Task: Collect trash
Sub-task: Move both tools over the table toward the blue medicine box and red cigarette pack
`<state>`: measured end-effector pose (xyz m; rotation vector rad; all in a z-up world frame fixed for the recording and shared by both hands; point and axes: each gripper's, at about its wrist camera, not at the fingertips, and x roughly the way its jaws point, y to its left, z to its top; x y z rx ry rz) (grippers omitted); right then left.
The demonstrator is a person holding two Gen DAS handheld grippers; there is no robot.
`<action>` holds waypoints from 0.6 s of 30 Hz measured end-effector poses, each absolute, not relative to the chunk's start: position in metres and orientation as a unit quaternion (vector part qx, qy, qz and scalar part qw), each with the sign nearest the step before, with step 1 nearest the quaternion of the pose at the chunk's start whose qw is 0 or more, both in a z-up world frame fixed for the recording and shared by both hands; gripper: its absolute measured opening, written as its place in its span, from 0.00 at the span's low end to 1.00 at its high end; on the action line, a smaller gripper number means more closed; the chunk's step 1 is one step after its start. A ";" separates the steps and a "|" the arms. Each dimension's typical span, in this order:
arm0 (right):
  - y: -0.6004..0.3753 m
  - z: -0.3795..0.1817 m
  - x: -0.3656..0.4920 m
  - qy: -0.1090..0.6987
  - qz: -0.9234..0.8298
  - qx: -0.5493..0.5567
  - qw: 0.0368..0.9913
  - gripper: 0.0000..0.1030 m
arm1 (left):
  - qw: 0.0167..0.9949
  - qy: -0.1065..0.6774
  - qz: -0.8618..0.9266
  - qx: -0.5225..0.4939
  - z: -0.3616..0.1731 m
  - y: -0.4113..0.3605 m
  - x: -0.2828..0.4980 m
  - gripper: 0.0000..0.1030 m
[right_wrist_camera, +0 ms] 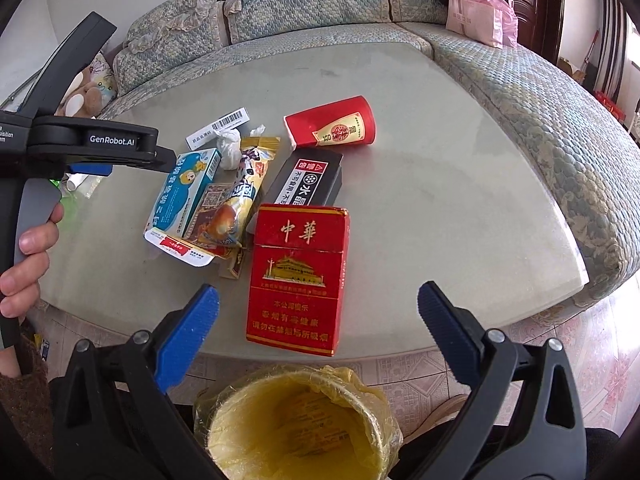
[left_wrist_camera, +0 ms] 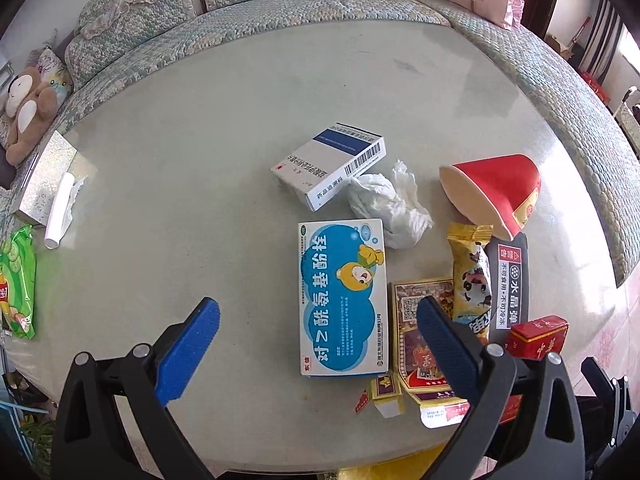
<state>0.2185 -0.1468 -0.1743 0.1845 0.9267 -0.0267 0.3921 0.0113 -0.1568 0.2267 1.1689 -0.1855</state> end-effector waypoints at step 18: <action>-0.140 -0.208 0.232 0.473 -0.003 0.108 0.874 0.95 | 0.803 0.577 -0.095 0.117 -0.193 0.003 0.422 0.94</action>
